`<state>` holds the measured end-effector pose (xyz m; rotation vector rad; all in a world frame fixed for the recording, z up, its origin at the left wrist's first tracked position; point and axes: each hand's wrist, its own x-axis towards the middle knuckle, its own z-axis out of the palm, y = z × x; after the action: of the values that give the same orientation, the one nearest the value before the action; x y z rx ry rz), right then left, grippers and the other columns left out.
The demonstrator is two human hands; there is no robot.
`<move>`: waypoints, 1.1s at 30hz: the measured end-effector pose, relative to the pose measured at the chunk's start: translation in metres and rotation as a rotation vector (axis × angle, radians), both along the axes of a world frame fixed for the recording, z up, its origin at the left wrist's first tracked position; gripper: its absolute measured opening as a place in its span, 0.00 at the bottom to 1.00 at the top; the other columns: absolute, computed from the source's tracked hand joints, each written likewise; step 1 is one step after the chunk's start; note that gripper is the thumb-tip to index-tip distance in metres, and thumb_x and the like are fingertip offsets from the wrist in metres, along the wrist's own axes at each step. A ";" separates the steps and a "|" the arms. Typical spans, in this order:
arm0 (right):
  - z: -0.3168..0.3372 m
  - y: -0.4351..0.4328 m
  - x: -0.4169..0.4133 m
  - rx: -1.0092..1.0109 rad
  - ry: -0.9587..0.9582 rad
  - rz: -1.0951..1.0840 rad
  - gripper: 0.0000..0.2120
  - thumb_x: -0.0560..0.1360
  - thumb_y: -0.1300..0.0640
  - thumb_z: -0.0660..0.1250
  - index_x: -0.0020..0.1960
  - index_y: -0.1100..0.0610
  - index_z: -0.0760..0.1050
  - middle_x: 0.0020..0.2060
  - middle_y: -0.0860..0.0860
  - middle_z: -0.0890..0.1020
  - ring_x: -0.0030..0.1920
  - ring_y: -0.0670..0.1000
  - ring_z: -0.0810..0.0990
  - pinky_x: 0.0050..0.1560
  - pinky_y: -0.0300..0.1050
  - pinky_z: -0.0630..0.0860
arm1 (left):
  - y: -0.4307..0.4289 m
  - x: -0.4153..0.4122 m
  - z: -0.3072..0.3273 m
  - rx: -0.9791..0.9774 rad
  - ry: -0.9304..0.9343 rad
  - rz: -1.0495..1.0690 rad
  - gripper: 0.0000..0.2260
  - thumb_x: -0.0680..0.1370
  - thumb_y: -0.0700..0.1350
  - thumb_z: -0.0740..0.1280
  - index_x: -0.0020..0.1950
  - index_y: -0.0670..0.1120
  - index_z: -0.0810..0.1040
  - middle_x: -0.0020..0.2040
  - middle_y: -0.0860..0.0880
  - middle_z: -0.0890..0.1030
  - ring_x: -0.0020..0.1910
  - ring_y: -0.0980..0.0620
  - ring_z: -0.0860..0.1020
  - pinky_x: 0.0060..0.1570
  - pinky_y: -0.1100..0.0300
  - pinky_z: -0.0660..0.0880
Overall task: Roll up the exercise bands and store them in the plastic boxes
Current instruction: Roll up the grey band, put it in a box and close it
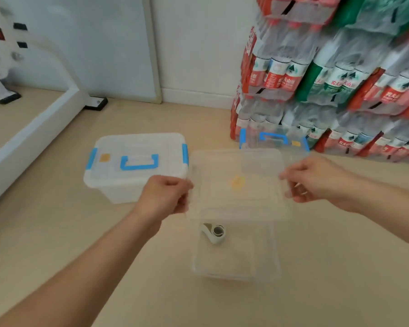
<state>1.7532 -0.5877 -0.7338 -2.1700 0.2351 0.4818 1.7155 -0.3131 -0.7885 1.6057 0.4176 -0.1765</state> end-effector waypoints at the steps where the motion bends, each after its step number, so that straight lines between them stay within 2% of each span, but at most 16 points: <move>1: -0.016 -0.010 -0.012 0.001 0.034 -0.015 0.07 0.77 0.64 0.63 0.42 0.65 0.77 0.32 0.57 0.73 0.32 0.54 0.79 0.29 0.41 0.77 | -0.009 -0.005 -0.013 0.009 0.034 -0.023 0.12 0.75 0.39 0.68 0.46 0.28 0.78 0.33 0.42 0.72 0.31 0.48 0.69 0.29 0.63 0.74; 4: -0.066 -0.027 -0.043 -0.021 0.096 -0.019 0.13 0.78 0.65 0.60 0.35 0.59 0.70 0.30 0.55 0.68 0.28 0.52 0.79 0.31 0.43 0.75 | -0.025 -0.021 -0.050 0.092 0.095 -0.057 0.12 0.75 0.38 0.67 0.40 0.27 0.77 0.29 0.43 0.71 0.25 0.51 0.67 0.28 0.62 0.70; 6: -0.094 -0.030 -0.056 -0.045 0.116 -0.015 0.18 0.78 0.65 0.58 0.31 0.55 0.64 0.27 0.53 0.65 0.28 0.53 0.77 0.33 0.45 0.70 | -0.027 -0.032 -0.068 0.146 0.129 -0.086 0.13 0.75 0.39 0.66 0.36 0.30 0.77 0.28 0.44 0.71 0.25 0.52 0.68 0.31 0.60 0.71; 8: -0.112 -0.028 -0.062 -0.062 0.135 -0.014 0.16 0.77 0.66 0.57 0.31 0.57 0.69 0.27 0.55 0.71 0.31 0.55 0.76 0.34 0.46 0.70 | -0.026 -0.039 -0.077 0.187 0.140 -0.113 0.12 0.75 0.40 0.66 0.32 0.38 0.78 0.28 0.46 0.73 0.26 0.52 0.69 0.32 0.60 0.73; 10: -0.122 -0.026 -0.066 -0.071 0.138 -0.025 0.11 0.76 0.65 0.58 0.40 0.61 0.78 0.30 0.57 0.75 0.32 0.55 0.76 0.34 0.46 0.72 | -0.027 -0.041 -0.083 0.225 0.140 -0.110 0.07 0.75 0.41 0.66 0.39 0.45 0.82 0.29 0.47 0.77 0.27 0.53 0.73 0.32 0.60 0.77; 12: -0.128 -0.026 -0.069 -0.080 0.133 -0.027 0.11 0.76 0.66 0.58 0.44 0.65 0.79 0.27 0.54 0.73 0.30 0.53 0.74 0.34 0.45 0.71 | -0.029 -0.042 -0.087 0.258 0.149 -0.100 0.07 0.75 0.42 0.66 0.50 0.47 0.82 0.31 0.48 0.81 0.27 0.53 0.76 0.34 0.59 0.79; 13: -0.130 -0.026 -0.070 -0.084 0.133 -0.026 0.11 0.75 0.66 0.58 0.44 0.65 0.79 0.26 0.53 0.72 0.29 0.53 0.73 0.34 0.44 0.71 | -0.029 -0.041 -0.090 0.278 0.150 -0.112 0.08 0.75 0.42 0.66 0.51 0.47 0.82 0.31 0.49 0.81 0.27 0.53 0.77 0.36 0.57 0.80; 15: -0.133 -0.026 -0.071 -0.078 0.131 -0.030 0.10 0.75 0.66 0.58 0.43 0.63 0.79 0.24 0.51 0.71 0.28 0.53 0.73 0.35 0.45 0.72 | -0.029 -0.039 -0.094 0.320 0.145 -0.139 0.09 0.75 0.43 0.66 0.51 0.47 0.83 0.30 0.51 0.81 0.26 0.54 0.76 0.36 0.56 0.78; 18: -0.133 -0.025 -0.069 -0.082 0.117 -0.026 0.10 0.75 0.66 0.60 0.40 0.58 0.78 0.24 0.51 0.74 0.30 0.53 0.76 0.41 0.52 0.78 | -0.028 -0.034 -0.098 0.353 0.148 -0.132 0.11 0.75 0.45 0.66 0.55 0.48 0.83 0.32 0.52 0.82 0.25 0.57 0.76 0.36 0.59 0.76; 21: -0.132 -0.023 -0.066 -0.071 0.109 -0.014 0.12 0.75 0.65 0.60 0.42 0.55 0.80 0.25 0.50 0.76 0.30 0.52 0.78 0.42 0.52 0.80 | -0.028 -0.030 -0.100 0.381 0.144 -0.130 0.12 0.74 0.46 0.65 0.56 0.49 0.82 0.35 0.50 0.84 0.27 0.56 0.78 0.40 0.57 0.79; 24: -0.133 -0.023 -0.063 -0.071 0.113 -0.006 0.13 0.75 0.64 0.60 0.43 0.53 0.81 0.27 0.52 0.79 0.31 0.52 0.79 0.44 0.52 0.80 | -0.029 -0.027 -0.099 0.407 0.133 -0.129 0.11 0.75 0.46 0.65 0.55 0.49 0.83 0.34 0.52 0.83 0.27 0.57 0.77 0.35 0.62 0.75; 26: -0.135 -0.022 -0.064 -0.080 0.098 -0.007 0.12 0.75 0.63 0.60 0.46 0.54 0.81 0.27 0.51 0.80 0.32 0.52 0.79 0.45 0.54 0.79 | -0.030 -0.026 -0.098 0.424 0.122 -0.130 0.10 0.75 0.46 0.65 0.53 0.50 0.83 0.34 0.52 0.83 0.27 0.56 0.76 0.35 0.60 0.76; 30: -0.138 -0.021 -0.066 -0.125 0.011 -0.008 0.11 0.75 0.61 0.61 0.49 0.53 0.81 0.28 0.49 0.79 0.35 0.53 0.80 0.41 0.47 0.77 | -0.030 -0.027 -0.098 0.465 0.096 -0.143 0.09 0.76 0.46 0.65 0.50 0.52 0.84 0.37 0.51 0.83 0.29 0.52 0.77 0.42 0.52 0.79; 33: -0.140 -0.021 -0.066 -0.151 0.028 0.007 0.11 0.75 0.61 0.60 0.49 0.53 0.81 0.28 0.49 0.80 0.37 0.52 0.82 0.42 0.45 0.76 | -0.029 -0.028 -0.101 0.527 0.080 -0.165 0.11 0.76 0.48 0.65 0.55 0.51 0.82 0.41 0.52 0.83 0.37 0.50 0.81 0.47 0.52 0.79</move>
<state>1.6868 -0.6089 -0.8741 -2.3132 0.2871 0.5133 1.6873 -0.3424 -0.8890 2.1591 0.4134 -0.2719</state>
